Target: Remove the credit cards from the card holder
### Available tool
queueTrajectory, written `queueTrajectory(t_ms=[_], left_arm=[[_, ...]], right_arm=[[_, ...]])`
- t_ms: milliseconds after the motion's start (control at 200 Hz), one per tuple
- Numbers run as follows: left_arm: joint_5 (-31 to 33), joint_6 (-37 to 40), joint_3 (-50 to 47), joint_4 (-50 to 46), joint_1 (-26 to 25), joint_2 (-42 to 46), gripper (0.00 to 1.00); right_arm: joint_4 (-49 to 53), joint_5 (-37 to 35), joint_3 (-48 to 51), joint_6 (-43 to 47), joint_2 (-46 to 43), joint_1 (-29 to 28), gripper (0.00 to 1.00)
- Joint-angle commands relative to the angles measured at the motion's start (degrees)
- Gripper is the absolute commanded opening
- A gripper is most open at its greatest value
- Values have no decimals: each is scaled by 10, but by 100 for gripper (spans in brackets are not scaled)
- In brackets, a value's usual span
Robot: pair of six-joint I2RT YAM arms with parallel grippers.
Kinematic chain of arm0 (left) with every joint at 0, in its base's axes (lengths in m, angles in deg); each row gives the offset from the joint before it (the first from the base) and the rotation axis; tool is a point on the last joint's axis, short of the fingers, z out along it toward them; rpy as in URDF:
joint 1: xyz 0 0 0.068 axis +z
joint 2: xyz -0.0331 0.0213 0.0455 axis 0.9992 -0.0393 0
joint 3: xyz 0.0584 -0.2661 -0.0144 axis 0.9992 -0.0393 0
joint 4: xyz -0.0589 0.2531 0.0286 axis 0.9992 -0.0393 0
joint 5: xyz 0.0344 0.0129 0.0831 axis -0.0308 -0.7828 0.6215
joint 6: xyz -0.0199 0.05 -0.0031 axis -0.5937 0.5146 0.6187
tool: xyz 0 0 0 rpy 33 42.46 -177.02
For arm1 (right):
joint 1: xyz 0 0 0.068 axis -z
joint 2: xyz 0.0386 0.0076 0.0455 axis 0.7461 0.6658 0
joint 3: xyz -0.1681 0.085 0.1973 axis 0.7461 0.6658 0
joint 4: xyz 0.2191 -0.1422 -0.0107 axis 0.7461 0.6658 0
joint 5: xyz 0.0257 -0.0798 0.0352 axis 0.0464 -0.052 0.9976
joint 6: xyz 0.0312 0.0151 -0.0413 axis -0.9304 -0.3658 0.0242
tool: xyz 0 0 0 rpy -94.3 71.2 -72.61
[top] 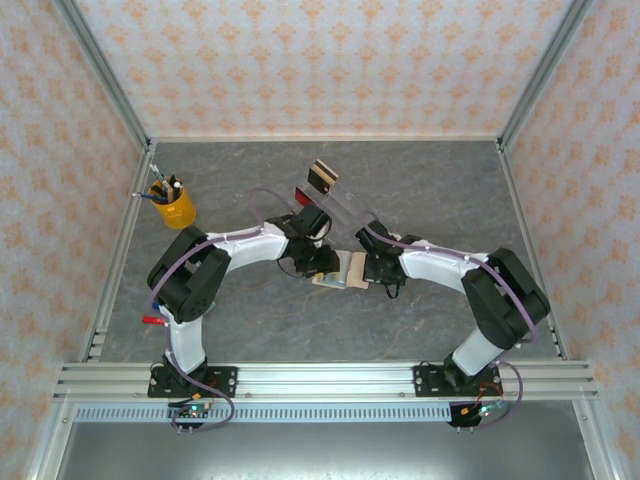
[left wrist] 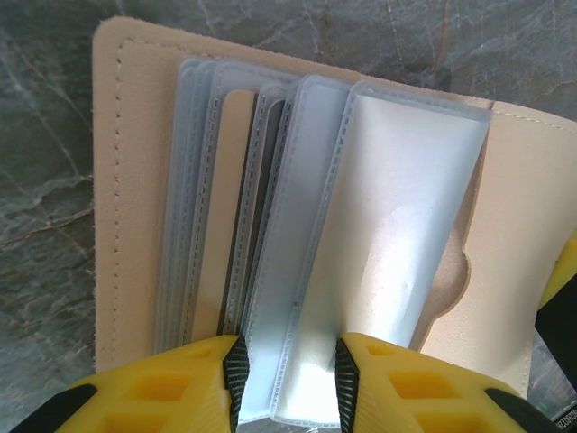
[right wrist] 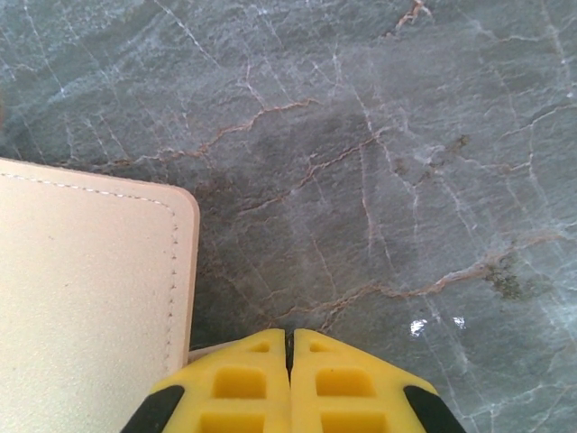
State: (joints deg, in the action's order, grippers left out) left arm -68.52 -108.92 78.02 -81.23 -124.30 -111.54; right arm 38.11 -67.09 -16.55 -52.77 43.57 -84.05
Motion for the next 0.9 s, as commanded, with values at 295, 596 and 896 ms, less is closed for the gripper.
queueTrajectory(t_ms=[295, 596, 896], left_arm=[[31, -3, -10, -35, -18, -45, 27], [31, -5, -18, -30, -18, -47, 25], [26, -12, -26, -21, -18, -43, 23]], right_arm=[[27, -62, 11, -5, -117, -3, 25], [2, -14, -3, -5, -186, -4, 44], [-77, 128, -20, -36, -62, -6, 43]])
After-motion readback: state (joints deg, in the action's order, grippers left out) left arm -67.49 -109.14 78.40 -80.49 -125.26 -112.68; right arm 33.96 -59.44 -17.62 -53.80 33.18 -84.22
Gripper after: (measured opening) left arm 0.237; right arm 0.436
